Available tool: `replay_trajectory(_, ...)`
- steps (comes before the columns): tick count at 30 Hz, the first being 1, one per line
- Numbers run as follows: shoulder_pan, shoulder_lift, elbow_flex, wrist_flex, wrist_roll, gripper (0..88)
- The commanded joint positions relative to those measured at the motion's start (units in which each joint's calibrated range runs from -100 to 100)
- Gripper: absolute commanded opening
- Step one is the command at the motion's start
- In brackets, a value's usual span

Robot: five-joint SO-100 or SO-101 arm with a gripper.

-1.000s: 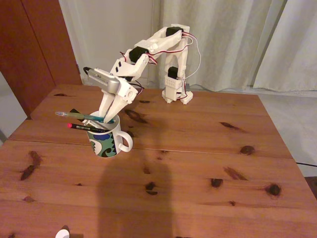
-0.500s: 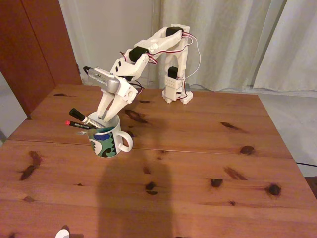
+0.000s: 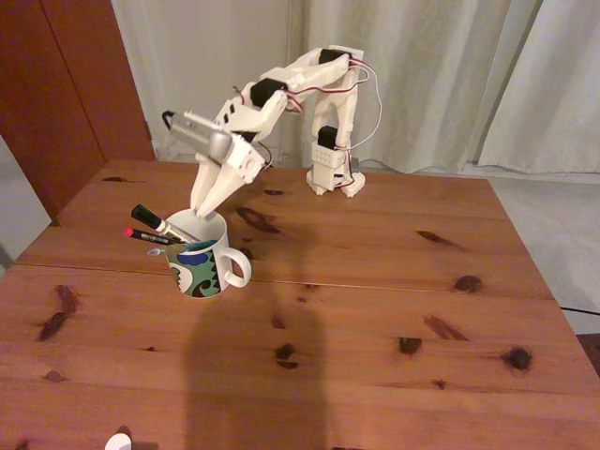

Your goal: Clean up the desk and place the pens and markers into the cup

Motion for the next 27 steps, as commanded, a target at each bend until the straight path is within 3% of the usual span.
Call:
replay_trajectory(1,-1.5,-11.9,4.7,-1.3,0.3,0.9)
replay_trajectory(15,-14.6,-53.8,51.0,-0.4,0.4,0.9)
replay_trajectory(21,-19.1,-63.2,70.0,-0.3,4.9,0.9)
replay_trajectory(27,-22.0,-65.0,70.6,16.7,5.9,0.9)
